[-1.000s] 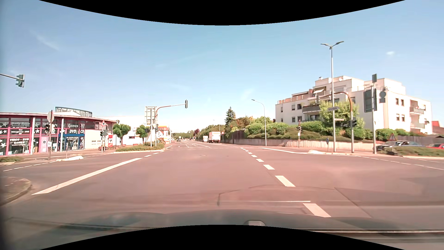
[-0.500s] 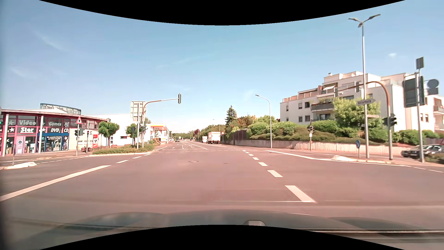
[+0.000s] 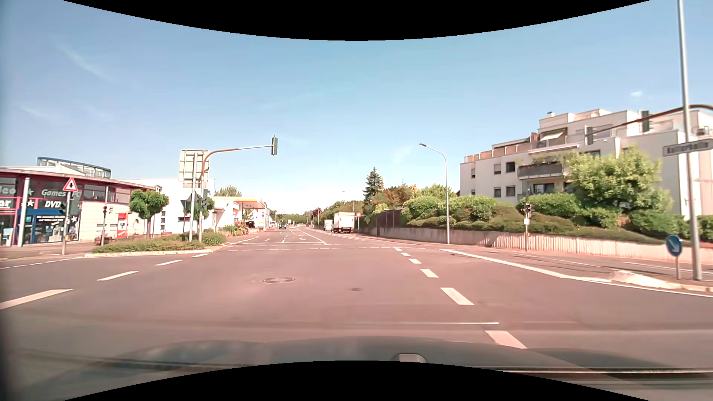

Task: Follow the waypoints while adhering to traffic rules and regulations

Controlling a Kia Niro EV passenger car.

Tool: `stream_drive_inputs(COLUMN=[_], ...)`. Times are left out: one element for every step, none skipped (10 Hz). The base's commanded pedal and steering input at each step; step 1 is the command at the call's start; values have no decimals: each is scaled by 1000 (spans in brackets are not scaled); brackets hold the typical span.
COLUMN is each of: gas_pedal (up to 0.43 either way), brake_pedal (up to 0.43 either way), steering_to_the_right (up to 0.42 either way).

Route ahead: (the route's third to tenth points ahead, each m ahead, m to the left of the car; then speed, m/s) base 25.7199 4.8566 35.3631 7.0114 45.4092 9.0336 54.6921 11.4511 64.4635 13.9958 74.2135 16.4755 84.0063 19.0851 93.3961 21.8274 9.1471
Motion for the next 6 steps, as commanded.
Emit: stream_drive_inputs(gas_pedal=[98, 98, 98, 98, 98, 98], brake_pedal=[0, 0, 0, 0, 0, 0], steering_to_the_right=[-15, -18, -21, -26, -30, -32])
